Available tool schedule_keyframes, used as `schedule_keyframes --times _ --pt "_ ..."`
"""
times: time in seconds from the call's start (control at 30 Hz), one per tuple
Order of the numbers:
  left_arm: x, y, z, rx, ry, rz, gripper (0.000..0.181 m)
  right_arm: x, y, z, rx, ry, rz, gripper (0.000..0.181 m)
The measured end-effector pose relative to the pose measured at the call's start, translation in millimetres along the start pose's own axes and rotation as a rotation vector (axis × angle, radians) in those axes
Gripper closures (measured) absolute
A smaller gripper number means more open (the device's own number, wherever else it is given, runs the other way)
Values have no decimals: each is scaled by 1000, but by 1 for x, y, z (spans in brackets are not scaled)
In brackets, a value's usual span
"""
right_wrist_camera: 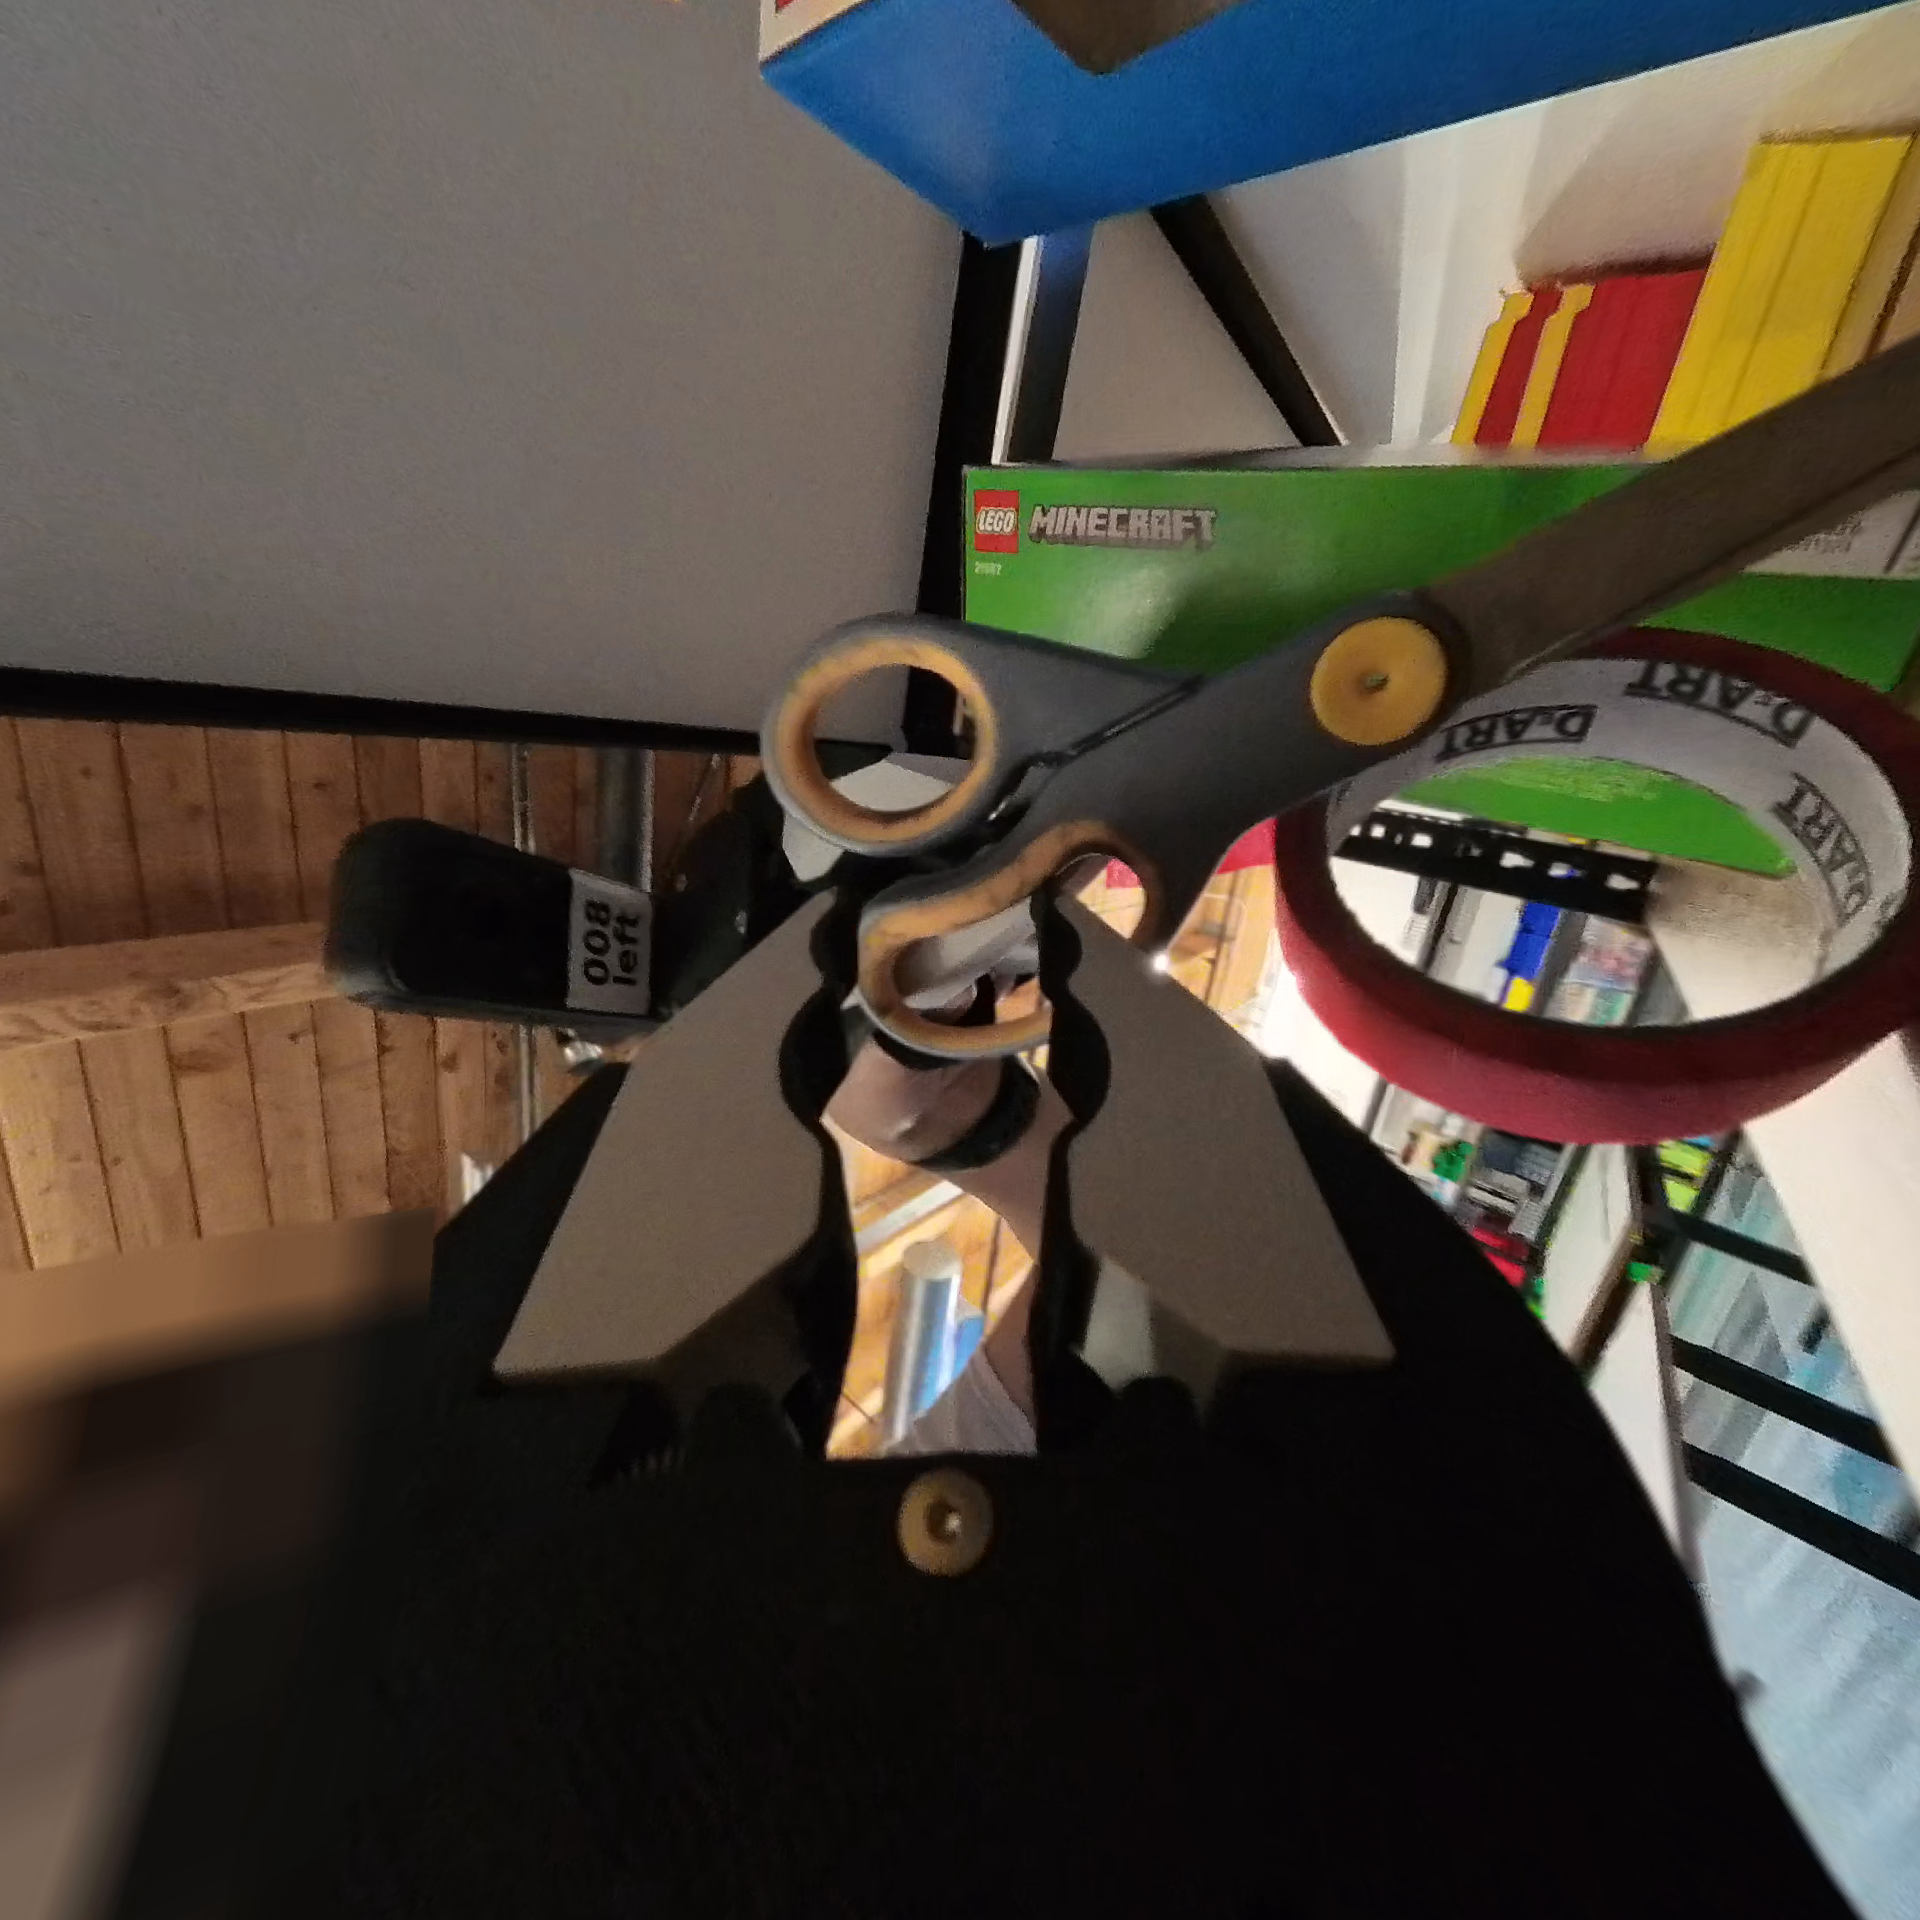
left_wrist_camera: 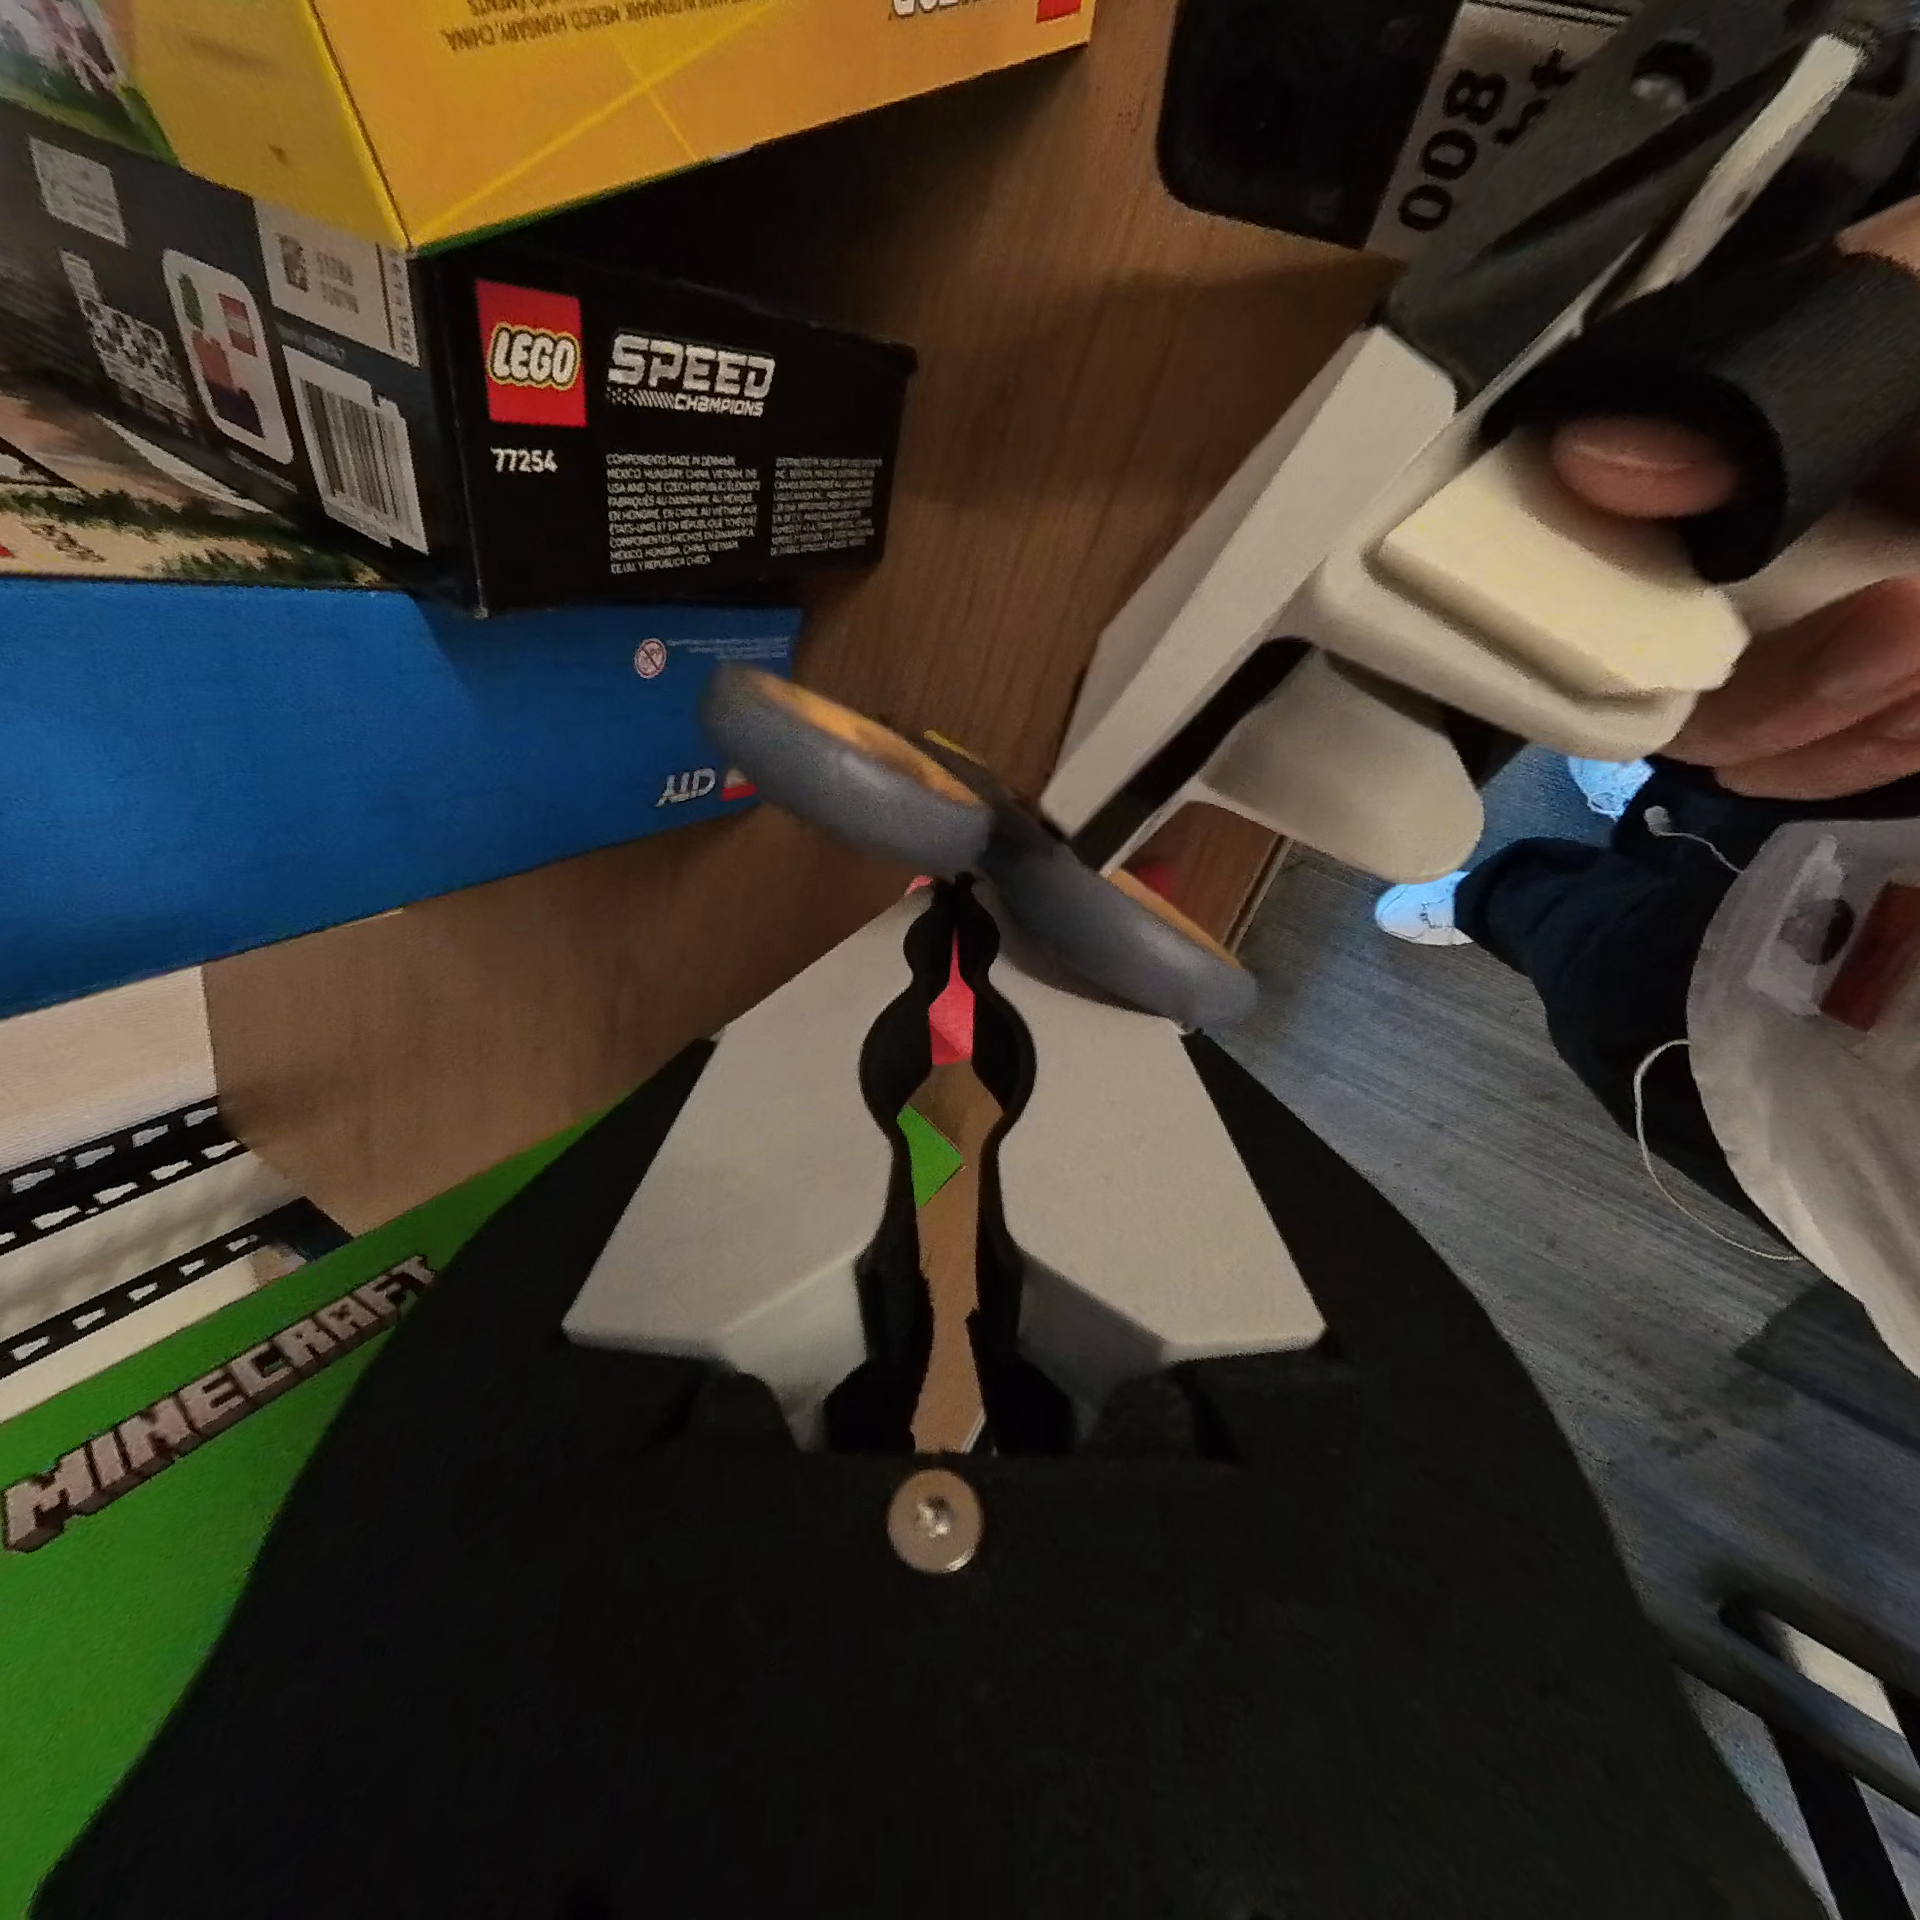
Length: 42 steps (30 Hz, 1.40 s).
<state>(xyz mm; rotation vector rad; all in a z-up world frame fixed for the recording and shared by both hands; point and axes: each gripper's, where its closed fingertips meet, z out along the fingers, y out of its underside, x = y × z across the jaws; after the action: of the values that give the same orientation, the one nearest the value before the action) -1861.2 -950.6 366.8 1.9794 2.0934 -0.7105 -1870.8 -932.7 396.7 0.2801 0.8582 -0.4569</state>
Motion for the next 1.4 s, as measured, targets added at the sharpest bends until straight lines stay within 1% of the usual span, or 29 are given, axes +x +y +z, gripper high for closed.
schedule_keyframes --times 0.07,0.13,0.2,0.27,0.4,0.47,0.5,0.6,0.67,0.77,0.83,0.93,1.03,1.1,1.17,1.23,1.3,1.4 --pt "0 -1 1 -7 -16 12 181 0 -3 -1 38 2 61 137" --pt "-2 -2 1 -11 -41 29 181 1 -3 -3 71 16 123 132" --pt "0 -3 2 -13 -47 37 181 3 -3 -4 111 34 168 133" --pt "3 -3 4 -15 -43 37 181 -2 -9 -6 187 16 165 134" --pt "4 0 12 -21 -58 43 181 -9 -13 -8 225 -26 142 135" --pt "11 1 15 -15 -23 35 181 -13 -16 -7 233 -57 143 139" --pt "15 1 17 -12 -2 27 181 -9 -15 -7 219 -31 140 143" --pt "15 1 17 -2 -9 23 181 3 -12 -8 166 47 91 154" --pt "18 4 18 -4 6 16 181 9 -8 -9 115 111 47 154" --pt "18 13 20 -14 5 11 181 25 -2 -14 13 309 -110 155" --pt "15 18 19 -19 -8 11 181 31 2 -19 -80 412 -207 155" --pt "20 21 19 -8 34 -11 181 47 14 -30 -280 604 -348 152" --pt "24 20 21 1 66 -18 181 58 18 -39 -391 732 -463 153" --pt "29 20 25 -7 82 -10 181 59 19 -40 -420 745 -524 150" --pt "37 20 29 -15 105 1 181 60 23 -40 -444 739 -560 142" --pt "43 21 34 -30 117 17 181 68 28 -46 -517 779 -622 138" --pt "48 24 39 -48 127 30 181 73 34 -51 -580 788 -659 129" --pt "55 28 45 -61 152 30 181 78 45 -55 -645 765 -625 111"
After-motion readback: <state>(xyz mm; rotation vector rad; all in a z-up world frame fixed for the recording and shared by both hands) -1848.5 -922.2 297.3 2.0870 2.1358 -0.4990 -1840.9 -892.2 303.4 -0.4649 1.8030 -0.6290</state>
